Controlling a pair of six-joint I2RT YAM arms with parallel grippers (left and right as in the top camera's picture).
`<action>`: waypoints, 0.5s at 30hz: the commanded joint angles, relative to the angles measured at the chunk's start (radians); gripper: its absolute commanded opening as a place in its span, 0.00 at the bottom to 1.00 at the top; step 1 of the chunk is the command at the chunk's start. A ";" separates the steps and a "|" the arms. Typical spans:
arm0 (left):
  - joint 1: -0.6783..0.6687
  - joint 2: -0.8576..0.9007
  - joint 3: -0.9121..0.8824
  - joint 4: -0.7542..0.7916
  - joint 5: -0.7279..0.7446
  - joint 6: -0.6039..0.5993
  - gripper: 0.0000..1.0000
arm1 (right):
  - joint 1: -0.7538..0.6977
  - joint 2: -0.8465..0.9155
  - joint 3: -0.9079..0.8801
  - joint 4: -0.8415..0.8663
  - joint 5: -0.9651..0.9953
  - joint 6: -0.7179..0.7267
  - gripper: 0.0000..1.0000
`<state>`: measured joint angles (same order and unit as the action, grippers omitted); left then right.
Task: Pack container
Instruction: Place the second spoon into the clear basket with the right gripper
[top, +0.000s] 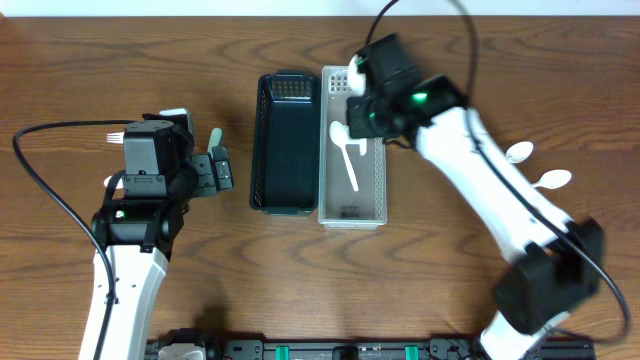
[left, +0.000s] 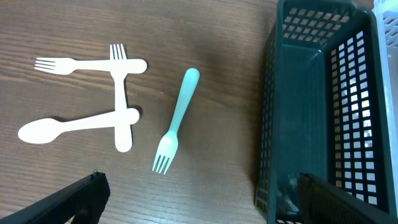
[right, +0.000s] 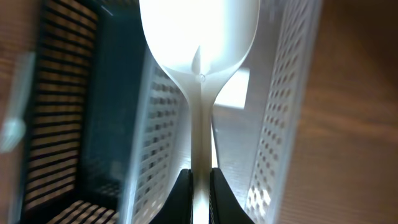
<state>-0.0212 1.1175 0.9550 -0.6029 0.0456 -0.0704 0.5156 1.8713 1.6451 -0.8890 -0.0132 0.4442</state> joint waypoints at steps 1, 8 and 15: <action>0.005 0.005 0.019 -0.003 -0.005 0.017 0.98 | 0.008 0.119 -0.032 0.008 -0.002 0.100 0.01; 0.005 0.005 0.019 -0.003 -0.005 0.017 0.98 | 0.012 0.159 -0.021 0.042 -0.116 -0.071 0.34; 0.005 0.005 0.019 -0.003 -0.005 0.017 0.98 | -0.069 -0.065 0.029 0.063 0.041 -0.206 0.46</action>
<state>-0.0212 1.1175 0.9550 -0.6025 0.0456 -0.0704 0.5049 1.9533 1.6218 -0.8322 -0.0761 0.3088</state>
